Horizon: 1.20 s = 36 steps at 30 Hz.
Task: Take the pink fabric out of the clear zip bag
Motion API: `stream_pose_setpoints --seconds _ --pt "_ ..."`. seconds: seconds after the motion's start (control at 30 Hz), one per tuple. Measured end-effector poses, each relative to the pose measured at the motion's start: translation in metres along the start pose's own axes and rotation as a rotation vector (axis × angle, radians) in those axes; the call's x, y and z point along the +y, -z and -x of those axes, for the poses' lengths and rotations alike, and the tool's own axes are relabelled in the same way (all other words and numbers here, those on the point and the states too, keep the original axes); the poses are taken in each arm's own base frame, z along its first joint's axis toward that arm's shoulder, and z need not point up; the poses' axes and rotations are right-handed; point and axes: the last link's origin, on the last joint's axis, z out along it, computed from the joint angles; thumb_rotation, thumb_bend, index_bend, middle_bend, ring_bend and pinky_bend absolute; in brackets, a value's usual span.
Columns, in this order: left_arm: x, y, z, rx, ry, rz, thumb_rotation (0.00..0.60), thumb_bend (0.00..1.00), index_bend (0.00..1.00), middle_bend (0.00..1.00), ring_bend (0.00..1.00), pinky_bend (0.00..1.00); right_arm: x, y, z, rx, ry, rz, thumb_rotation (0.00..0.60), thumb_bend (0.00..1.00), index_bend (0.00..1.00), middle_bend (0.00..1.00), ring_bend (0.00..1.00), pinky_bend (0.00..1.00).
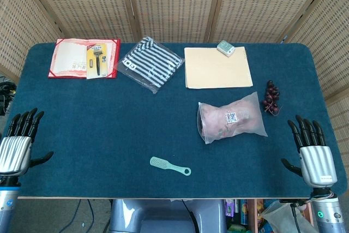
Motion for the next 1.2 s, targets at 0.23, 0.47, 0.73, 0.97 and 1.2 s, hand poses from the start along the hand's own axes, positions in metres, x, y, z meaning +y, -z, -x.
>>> stream_pose_setpoints --seconds 0.23,0.47,0.73,0.97,1.2 --pt "-0.001 0.0 0.0 -0.005 0.008 0.0 0.6 0.1 0.0 0.0 0.0 0.0 0.0 -0.001 0.002 -0.015 -0.02 -0.008 0.6 0.0 0.0 0.0 0.0 0.0" --pt "0.001 -0.004 0.001 -0.007 -0.002 0.003 0.6 0.1 0.0 0.0 0.0 0.0 -0.013 -0.033 0.017 -0.1 -0.054 -0.104 0.6 0.0 0.0 0.0 0.0 0.0" --pt "-0.001 -0.009 0.003 -0.012 -0.007 -0.02 0.6 0.1 0.0 0.0 0.0 0.0 -0.042 -0.103 0.042 -0.294 -0.083 -0.207 0.6 0.0 0.0 0.0 0.0 0.0" --pt "-0.004 -0.016 0.008 -0.033 -0.014 -0.039 0.6 0.1 0.0 0.0 0.0 0.0 -0.068 -0.16 0.069 -0.42 0.015 -0.226 0.6 0.0 0.0 0.0 0.0 0.0" --pt "-0.005 -0.021 0.013 -0.051 -0.021 -0.049 0.6 0.1 0.0 0.0 0.0 0.0 -0.084 -0.183 0.094 -0.513 0.079 -0.216 0.6 0.0 0.0 0.0 0.0 0.0"
